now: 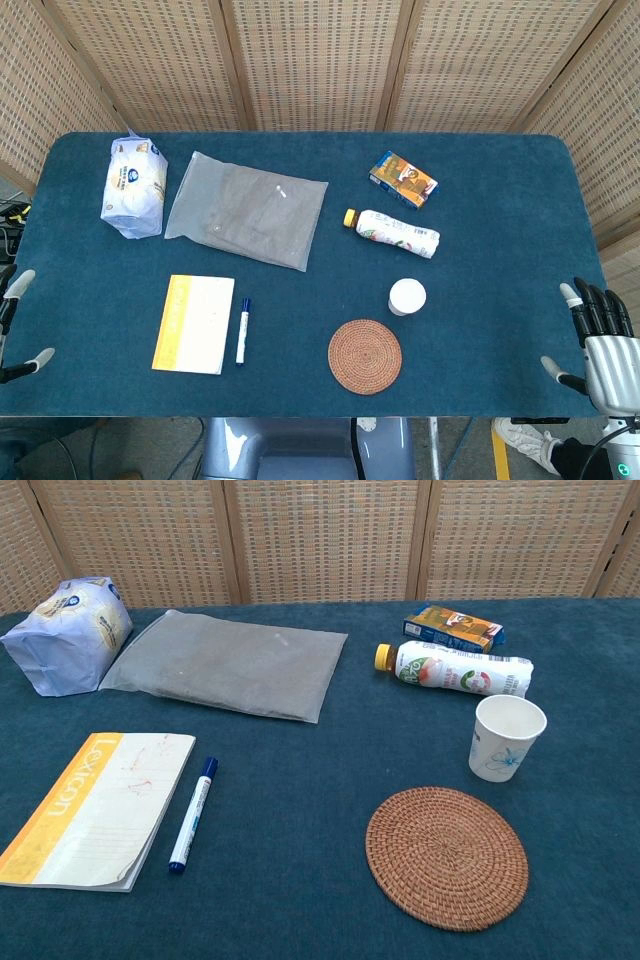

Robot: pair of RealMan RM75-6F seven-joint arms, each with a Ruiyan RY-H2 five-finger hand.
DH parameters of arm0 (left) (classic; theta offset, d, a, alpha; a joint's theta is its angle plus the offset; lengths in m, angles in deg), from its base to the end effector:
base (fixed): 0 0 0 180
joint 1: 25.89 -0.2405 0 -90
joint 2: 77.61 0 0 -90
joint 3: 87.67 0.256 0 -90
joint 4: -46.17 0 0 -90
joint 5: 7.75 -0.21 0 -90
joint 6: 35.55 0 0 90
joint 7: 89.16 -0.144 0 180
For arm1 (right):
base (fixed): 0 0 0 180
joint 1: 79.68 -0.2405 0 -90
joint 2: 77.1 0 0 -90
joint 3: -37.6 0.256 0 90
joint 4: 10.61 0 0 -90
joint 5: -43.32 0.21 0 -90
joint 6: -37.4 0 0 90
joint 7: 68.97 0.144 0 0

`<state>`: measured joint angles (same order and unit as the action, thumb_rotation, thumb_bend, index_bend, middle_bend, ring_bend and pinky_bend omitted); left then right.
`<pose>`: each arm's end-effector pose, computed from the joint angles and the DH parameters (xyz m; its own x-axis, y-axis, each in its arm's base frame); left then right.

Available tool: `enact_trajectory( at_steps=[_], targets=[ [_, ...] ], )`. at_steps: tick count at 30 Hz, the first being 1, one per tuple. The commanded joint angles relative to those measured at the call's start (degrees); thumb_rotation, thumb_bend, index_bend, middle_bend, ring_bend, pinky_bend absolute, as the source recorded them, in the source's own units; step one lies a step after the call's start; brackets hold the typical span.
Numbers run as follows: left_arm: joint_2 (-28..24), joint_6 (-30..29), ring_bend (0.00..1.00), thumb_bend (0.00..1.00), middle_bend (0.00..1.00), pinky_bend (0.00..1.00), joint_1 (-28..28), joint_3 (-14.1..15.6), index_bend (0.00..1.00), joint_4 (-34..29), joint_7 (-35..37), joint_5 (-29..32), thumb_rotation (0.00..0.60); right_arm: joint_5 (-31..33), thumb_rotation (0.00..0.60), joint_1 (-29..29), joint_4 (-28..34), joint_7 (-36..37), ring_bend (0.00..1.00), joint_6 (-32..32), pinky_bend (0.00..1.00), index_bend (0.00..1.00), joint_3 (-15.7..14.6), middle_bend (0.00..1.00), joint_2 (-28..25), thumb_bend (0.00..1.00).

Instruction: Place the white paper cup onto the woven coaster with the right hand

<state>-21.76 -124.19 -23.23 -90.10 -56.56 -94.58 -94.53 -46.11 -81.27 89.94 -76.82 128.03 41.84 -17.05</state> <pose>-0.2864 0.1660 0.1937 0.4491 -0.0340 0.8928 0.8934 0.0068 -0.4492 -0.2823 -0.1667 0.1819 0.4537 0.0960 0.8859 -0.8892 -0.0168 0.4572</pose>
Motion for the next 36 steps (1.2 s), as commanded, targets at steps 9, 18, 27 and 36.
enact_trajectory(
  at_steps=[9,18,27,36],
  targets=[
    [-0.05,0.88,0.00,0.00,0.00,0.00,0.37,-0.03,0.00,-0.05,-0.31,0.36,0.600,-0.60,0.600,-0.77,-0.10,1.42,0.00,-1.41,0.00,0.05,-0.29,0.00,-0.16,0.00],
    [0.92,2.61,0.00,0.00,0.00,0.00,1.46,-0.46,0.00,-0.69,-3.57,1.58,0.600,-0.69,0.600,-10.42,-2.44,8.57,0.00,-16.96,0.00,0.07,0.44,0.00,-0.48,0.00],
    [1.70,4.67,0.00,0.00,0.00,0.00,2.71,-1.52,0.00,-1.10,-6.19,4.77,0.600,-2.13,0.600,-24.14,-7.35,12.35,0.00,-35.45,0.00,0.08,1.65,0.00,2.63,0.00],
    [1.69,6.82,0.00,0.00,0.00,0.00,3.66,-1.90,0.00,-0.69,-6.10,6.93,0.600,3.24,0.600,-32.01,-12.32,10.30,0.00,-45.69,0.00,0.10,3.74,0.00,8.89,0.00]
  ],
)
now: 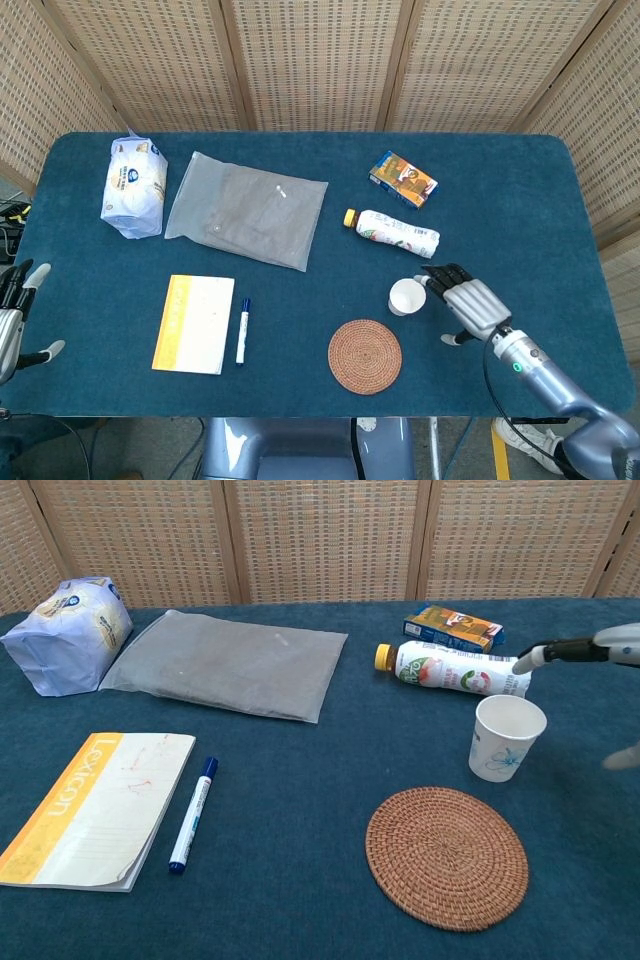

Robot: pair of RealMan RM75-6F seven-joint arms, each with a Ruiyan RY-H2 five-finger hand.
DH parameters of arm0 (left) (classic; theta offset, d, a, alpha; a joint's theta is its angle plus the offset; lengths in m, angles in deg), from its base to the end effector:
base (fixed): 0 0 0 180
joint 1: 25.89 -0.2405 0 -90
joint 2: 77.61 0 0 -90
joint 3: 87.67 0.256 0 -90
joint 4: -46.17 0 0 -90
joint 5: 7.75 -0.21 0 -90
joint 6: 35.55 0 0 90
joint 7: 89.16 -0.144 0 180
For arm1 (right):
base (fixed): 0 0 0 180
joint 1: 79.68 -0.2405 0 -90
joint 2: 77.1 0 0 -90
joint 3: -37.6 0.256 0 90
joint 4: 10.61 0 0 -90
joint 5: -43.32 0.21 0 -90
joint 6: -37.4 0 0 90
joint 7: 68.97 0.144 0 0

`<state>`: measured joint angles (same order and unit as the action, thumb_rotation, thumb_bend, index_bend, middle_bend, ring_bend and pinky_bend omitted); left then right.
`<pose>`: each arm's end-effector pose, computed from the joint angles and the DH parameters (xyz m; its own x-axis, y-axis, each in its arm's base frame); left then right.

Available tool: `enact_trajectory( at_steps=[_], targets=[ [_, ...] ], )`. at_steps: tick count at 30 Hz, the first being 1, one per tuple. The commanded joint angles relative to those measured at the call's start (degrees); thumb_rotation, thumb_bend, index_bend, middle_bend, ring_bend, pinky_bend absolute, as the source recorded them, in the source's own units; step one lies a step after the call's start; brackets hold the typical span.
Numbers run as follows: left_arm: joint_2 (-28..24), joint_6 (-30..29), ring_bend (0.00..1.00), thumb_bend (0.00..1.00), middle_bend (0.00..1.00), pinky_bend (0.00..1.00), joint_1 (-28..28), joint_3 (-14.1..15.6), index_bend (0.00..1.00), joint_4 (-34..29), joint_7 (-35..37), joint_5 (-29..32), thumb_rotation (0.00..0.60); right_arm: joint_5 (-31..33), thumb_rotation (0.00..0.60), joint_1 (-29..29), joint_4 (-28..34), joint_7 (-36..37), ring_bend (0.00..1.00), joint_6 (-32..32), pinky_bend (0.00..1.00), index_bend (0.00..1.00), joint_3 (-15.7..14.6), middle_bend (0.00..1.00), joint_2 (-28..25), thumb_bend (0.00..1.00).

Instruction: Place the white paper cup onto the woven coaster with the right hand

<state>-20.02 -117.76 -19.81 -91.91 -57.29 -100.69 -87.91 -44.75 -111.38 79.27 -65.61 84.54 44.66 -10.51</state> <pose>-0.2894 0.1888 0.1779 0.4921 0.0399 0.8696 0.8685 0.0462 -0.4936 -0.2272 -0.3078 0.0753 0.5169 -0.3643 0.7747 -0.8304 -0.4331 0.3504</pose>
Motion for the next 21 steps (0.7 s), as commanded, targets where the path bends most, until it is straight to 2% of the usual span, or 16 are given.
enact_trajectory(
  at_steps=[1,7,9,11,14,17,21],
  targets=[
    [-0.10,0.51,0.00,0.00,0.00,0.00,0.32,-0.08,0.00,0.02,0.01,0.34,0.600,2.44,0.600,-2.50,-2.08,-1.14,0.00,-2.87,0.00,0.10,1.10,0.00,3.09,0.00],
    [-0.40,0.71,0.00,0.00,0.00,0.00,0.39,-0.05,0.00,-0.01,0.76,0.56,0.600,5.99,0.600,-5.76,-6.44,-5.37,0.00,-5.68,0.01,0.15,1.99,0.05,7.83,0.00],
    [-0.47,0.87,0.00,0.00,0.00,0.00,0.44,-0.11,0.00,0.15,1.08,0.80,0.600,7.17,0.600,-6.26,-7.49,-6.64,0.03,-5.78,0.09,0.18,2.26,0.10,8.99,0.00],
    [-0.55,1.08,0.00,0.00,0.00,0.00,0.53,-0.12,0.00,0.29,1.47,0.93,0.600,8.42,0.600,-6.65,-8.28,-7.82,0.11,-5.67,0.23,0.20,2.48,0.17,10.08,0.00],
    [-0.60,1.26,0.00,0.00,0.00,0.00,0.65,-0.11,0.00,0.39,1.65,0.93,0.600,9.43,0.600,-7.03,-8.75,-8.59,0.21,-5.45,0.37,0.25,2.70,0.25,11.06,0.00],
    [-0.68,1.44,0.00,0.00,0.00,0.00,0.76,-0.04,0.00,0.40,1.82,0.88,0.600,10.83,0.600,-7.47,-9.62,-9.76,0.35,-5.02,0.52,0.36,2.98,0.38,12.37,0.03],
    [-0.78,1.50,0.00,0.00,0.00,0.00,0.76,0.04,0.00,0.43,2.10,0.93,0.600,12.47,0.600,-7.84,-10.01,-10.43,0.43,-4.64,0.58,0.42,3.38,0.45,13.24,0.11]
  ],
)
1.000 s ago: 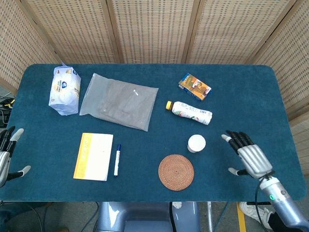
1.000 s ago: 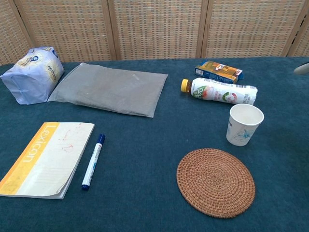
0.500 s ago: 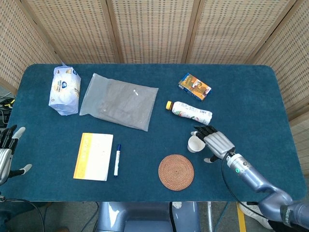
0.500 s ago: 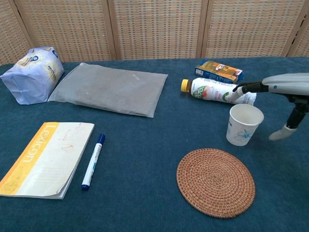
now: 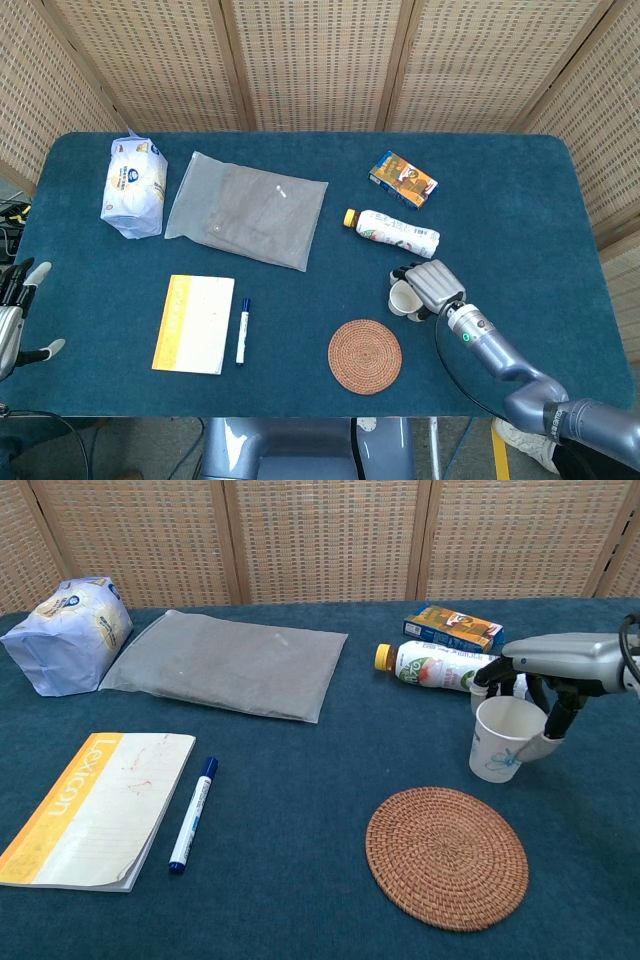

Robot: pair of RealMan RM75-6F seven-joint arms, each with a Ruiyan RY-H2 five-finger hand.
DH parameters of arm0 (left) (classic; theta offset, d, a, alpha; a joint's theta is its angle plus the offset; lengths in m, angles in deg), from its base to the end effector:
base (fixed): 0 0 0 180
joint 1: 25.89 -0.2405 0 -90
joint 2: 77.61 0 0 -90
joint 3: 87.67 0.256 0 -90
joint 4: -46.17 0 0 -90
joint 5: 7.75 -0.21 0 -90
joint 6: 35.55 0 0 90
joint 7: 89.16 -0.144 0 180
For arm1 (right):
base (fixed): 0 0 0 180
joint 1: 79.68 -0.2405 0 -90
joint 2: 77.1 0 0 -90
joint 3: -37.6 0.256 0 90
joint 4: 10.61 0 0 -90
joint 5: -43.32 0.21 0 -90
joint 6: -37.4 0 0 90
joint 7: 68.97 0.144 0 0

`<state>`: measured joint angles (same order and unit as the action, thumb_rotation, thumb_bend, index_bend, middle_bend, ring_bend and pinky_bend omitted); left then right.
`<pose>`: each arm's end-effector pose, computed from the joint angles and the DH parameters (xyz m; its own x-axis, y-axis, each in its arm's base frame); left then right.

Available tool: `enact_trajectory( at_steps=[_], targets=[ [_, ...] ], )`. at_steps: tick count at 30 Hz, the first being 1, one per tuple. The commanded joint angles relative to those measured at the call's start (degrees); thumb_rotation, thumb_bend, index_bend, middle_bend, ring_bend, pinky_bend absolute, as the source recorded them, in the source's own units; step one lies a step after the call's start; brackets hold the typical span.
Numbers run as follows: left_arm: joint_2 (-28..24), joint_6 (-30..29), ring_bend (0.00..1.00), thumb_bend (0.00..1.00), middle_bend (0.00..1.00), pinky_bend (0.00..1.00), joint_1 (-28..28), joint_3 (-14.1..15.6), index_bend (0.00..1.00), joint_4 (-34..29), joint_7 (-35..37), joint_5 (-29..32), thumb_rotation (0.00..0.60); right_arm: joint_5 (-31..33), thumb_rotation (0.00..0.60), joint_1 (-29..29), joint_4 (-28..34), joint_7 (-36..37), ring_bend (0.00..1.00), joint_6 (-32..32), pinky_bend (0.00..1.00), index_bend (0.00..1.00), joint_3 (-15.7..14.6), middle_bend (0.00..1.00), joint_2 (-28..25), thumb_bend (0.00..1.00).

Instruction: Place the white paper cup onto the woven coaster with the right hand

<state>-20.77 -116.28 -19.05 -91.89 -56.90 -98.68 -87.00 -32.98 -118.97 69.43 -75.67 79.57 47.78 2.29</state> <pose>-0.2925 0.1926 0.1798 0.4755 0.0582 0.8778 0.8769 0.0488 -0.4782 -0.2014 -0.3546 0.0202 0.5426 -0.3483 0.7644 -0.8190 -0.4213 0.3895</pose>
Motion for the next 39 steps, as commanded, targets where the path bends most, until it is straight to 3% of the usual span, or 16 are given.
enact_trajectory(
  at_steps=[1,11,19,39],
  targets=[
    [-0.05,0.09,0.00,0.00,0.00,0.00,0.03,0.03,0.00,0.08,0.20,0.09,0.600,0.82,0.600,-0.26,0.23,-0.28,0.44,0.71,0.59,0.42,0.32,0.45,0.40,0.11],
    [-0.12,0.43,0.00,0.00,0.00,0.00,0.29,0.23,0.00,0.02,0.19,0.01,0.600,-4.33,0.600,-0.36,10.12,2.74,0.44,4.98,0.59,0.45,0.55,0.46,-4.86,0.15],
    [-0.13,0.14,0.00,0.00,0.00,0.00,0.15,0.60,0.00,-0.13,0.16,-0.48,0.600,-5.01,0.600,-2.57,19.37,0.21,0.44,0.93,0.59,0.45,-1.39,0.46,-8.60,0.15],
    [0.13,0.45,0.00,0.00,0.00,0.00,0.42,0.76,0.00,0.06,-0.22,-0.13,0.600,0.62,0.600,-3.54,22.57,-8.41,0.44,0.17,0.59,0.45,-5.53,0.47,-5.96,0.14]
  ],
)
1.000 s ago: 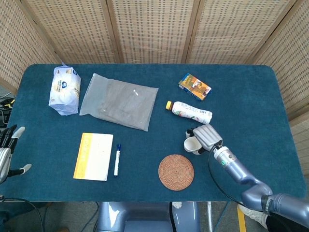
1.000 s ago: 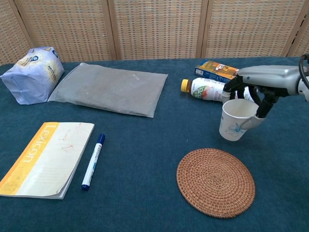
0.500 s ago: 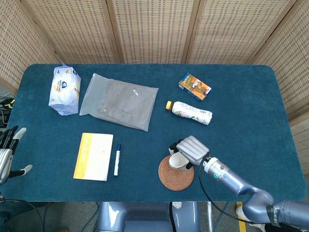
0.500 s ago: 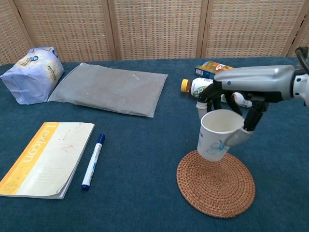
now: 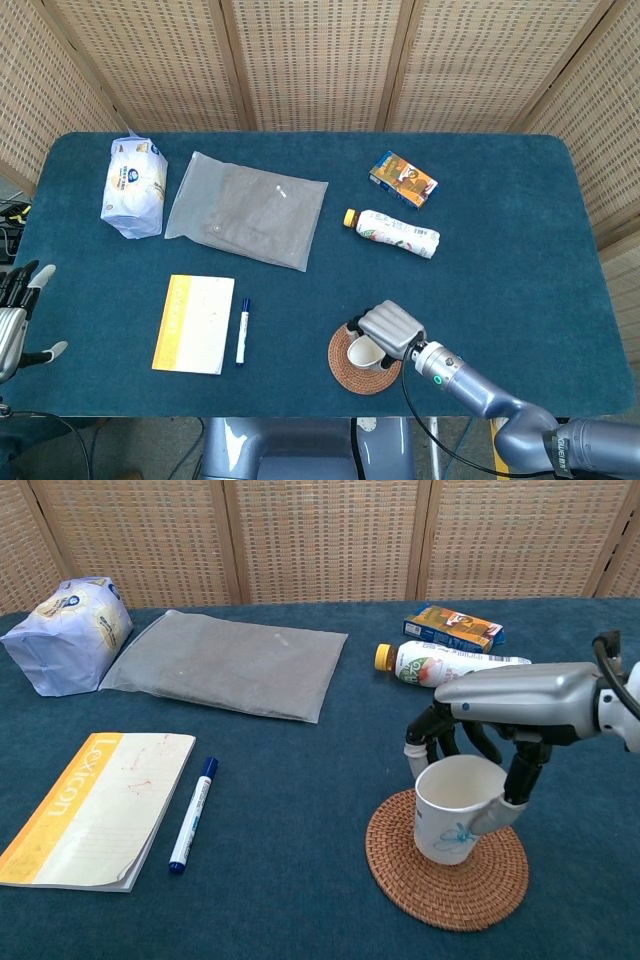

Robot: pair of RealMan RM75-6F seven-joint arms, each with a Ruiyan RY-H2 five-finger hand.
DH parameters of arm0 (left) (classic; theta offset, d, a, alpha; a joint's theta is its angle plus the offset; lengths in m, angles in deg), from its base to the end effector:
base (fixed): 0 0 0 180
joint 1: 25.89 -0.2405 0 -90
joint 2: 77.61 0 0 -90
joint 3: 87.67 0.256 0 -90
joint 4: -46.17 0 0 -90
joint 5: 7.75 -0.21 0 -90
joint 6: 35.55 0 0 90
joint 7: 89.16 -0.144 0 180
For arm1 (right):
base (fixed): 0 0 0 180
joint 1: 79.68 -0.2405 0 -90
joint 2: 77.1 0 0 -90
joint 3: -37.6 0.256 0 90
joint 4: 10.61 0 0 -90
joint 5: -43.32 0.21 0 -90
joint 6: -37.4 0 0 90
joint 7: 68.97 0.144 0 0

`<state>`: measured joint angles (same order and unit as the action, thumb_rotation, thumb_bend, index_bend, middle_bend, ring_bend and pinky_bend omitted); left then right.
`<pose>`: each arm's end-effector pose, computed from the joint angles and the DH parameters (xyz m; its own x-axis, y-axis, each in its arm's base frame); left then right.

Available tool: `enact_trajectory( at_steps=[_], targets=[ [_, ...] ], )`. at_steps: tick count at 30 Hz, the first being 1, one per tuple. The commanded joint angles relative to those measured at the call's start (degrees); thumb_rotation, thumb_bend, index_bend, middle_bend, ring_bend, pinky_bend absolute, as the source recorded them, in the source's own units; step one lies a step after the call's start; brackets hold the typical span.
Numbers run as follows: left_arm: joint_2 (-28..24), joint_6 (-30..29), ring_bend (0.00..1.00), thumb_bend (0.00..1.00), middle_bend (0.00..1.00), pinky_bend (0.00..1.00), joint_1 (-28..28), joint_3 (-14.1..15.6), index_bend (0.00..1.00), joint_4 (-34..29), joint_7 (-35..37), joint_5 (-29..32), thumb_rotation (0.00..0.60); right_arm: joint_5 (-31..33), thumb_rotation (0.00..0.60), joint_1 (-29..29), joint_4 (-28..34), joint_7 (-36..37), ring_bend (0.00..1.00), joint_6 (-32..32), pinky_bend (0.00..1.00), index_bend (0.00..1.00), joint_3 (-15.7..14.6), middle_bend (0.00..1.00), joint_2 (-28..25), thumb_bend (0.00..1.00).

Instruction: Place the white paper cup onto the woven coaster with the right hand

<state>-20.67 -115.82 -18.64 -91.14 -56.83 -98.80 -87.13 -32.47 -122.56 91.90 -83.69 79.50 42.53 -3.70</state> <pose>-0.2928 0.1919 0.1764 0.4778 0.0754 0.8752 0.8756 0.0399 -0.4815 -0.1299 -0.2847 0.0081 0.5743 -0.4213 0.7019 -0.7455 -0.6234 0.2358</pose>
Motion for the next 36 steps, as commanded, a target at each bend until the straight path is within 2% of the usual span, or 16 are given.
enact_trajectory(
  at_steps=[1,4,6,8,10,12,19,24,28,31,34,36],
  targets=[
    [0.04,0.00,0.00,0.00,0.00,0.00,0.03,0.03,0.00,-0.03,-0.16,0.00,0.600,0.16,0.600,0.09,0.11,-0.58,0.44,0.41,0.59,0.45,-0.38,0.47,0.07,0.14],
    [0.11,0.08,0.00,0.00,0.00,0.00,0.09,0.09,0.00,-0.10,-0.48,0.02,0.600,0.40,0.600,0.18,0.08,-0.98,0.43,0.99,0.59,0.43,-0.69,0.45,0.33,0.13],
    [0.16,0.08,0.00,0.00,0.00,0.00,0.11,0.11,0.00,-0.12,-0.57,0.06,0.600,0.50,0.600,0.22,-0.10,-1.30,0.37,1.37,0.54,0.37,-0.88,0.39,0.61,0.12],
    [0.13,0.07,0.00,0.00,0.00,0.00,0.12,0.05,0.00,-0.14,-0.53,0.20,0.600,0.54,0.600,0.19,-0.08,-1.23,0.23,1.26,0.42,0.25,-1.15,0.26,0.70,0.09],
    [0.12,0.02,0.00,0.00,0.00,0.00,0.08,0.01,0.00,-0.11,-0.44,0.34,0.600,0.96,0.600,0.10,0.22,-0.45,0.15,0.73,0.38,0.19,-1.32,0.18,0.58,0.07],
    [0.10,0.02,0.00,0.00,0.00,0.00,0.09,-0.01,0.00,-0.09,-0.38,0.41,0.600,0.89,0.600,0.10,0.29,-0.06,0.12,1.01,0.38,0.17,-1.21,0.14,0.63,0.06],
    [0.06,0.05,0.00,0.00,0.00,0.00,0.14,0.02,0.00,-0.04,-0.28,0.42,0.600,0.21,0.600,0.30,1.82,-0.54,0.11,2.16,0.33,0.15,-1.66,0.12,-0.53,0.06],
    [-0.14,-0.03,0.00,0.00,0.00,0.00,0.06,-0.01,0.00,0.01,0.34,0.47,0.600,-1.03,0.600,1.49,5.64,-1.25,0.08,4.88,0.19,0.14,-1.85,0.09,-4.28,0.06],
    [-0.48,-0.46,0.00,0.00,0.00,0.00,-0.18,0.02,0.00,0.04,1.33,0.13,0.600,-4.69,0.600,4.51,9.86,-1.13,0.01,9.94,0.03,0.12,-2.89,0.04,-10.95,0.06],
    [-0.72,-1.03,0.00,0.00,0.00,0.00,-0.47,0.10,0.00,-0.03,1.95,-0.34,0.600,-9.04,0.600,7.67,9.59,-1.47,0.00,15.37,0.00,0.09,-4.12,0.00,-14.47,0.03],
    [-0.82,-1.75,0.00,0.00,0.00,0.00,-0.82,0.30,0.00,-0.04,2.20,-1.07,0.600,-13.42,0.600,12.52,5.14,-3.79,0.00,24.76,0.00,0.06,-4.70,0.00,-15.81,0.00],
    [-0.74,-2.05,0.00,0.00,0.00,0.00,-0.96,0.50,0.00,-0.02,2.00,-1.56,0.600,-13.14,0.600,15.47,2.26,-3.25,0.00,29.77,0.00,0.04,-4.41,0.00,-15.32,0.00]
  ],
)
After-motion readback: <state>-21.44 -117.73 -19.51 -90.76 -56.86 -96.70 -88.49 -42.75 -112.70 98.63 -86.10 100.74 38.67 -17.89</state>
